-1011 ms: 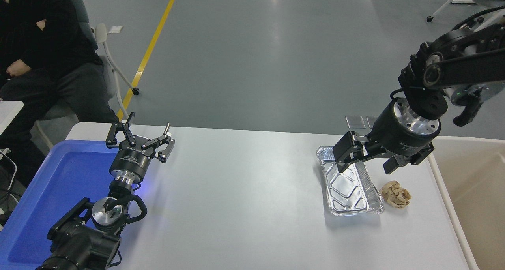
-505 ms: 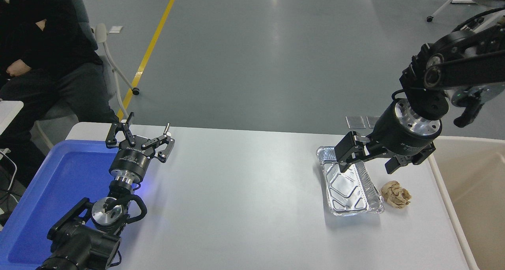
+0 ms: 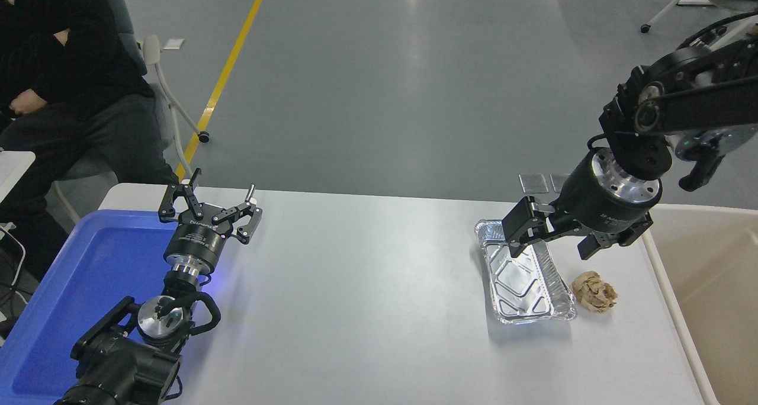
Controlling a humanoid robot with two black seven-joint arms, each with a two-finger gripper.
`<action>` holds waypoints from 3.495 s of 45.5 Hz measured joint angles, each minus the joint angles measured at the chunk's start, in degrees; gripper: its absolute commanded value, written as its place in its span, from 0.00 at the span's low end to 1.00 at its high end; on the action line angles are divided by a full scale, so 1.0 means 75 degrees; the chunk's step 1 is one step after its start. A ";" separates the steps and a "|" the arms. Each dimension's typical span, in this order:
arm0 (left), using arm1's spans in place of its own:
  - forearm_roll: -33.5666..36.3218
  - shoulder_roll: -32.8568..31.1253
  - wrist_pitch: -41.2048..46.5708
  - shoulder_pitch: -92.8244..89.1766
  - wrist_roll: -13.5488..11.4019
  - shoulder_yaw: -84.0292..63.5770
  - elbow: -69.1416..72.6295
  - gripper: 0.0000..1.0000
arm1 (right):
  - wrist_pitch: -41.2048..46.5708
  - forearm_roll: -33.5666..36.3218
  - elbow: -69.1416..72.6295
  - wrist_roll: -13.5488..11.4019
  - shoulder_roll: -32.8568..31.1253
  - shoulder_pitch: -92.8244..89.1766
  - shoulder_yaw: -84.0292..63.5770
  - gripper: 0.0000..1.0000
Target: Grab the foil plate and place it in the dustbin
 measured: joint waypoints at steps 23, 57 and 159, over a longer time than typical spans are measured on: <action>0.0000 0.0001 0.0000 0.0000 0.0000 0.0000 0.0000 0.99 | -0.0016 -0.0486 -0.0382 0.0000 -0.0412 -0.0379 0.0094 1.00; 0.0000 0.0000 0.0000 0.0000 0.0000 0.0000 0.0000 0.99 | -0.0375 -0.0842 -0.1486 0.0009 -0.0133 -0.1719 0.0338 1.00; 0.0002 0.0010 -0.0002 0.0000 0.0001 -0.0004 0.0000 0.99 | -0.2763 -0.4693 -0.8414 0.0409 0.1172 -0.8685 0.2578 1.00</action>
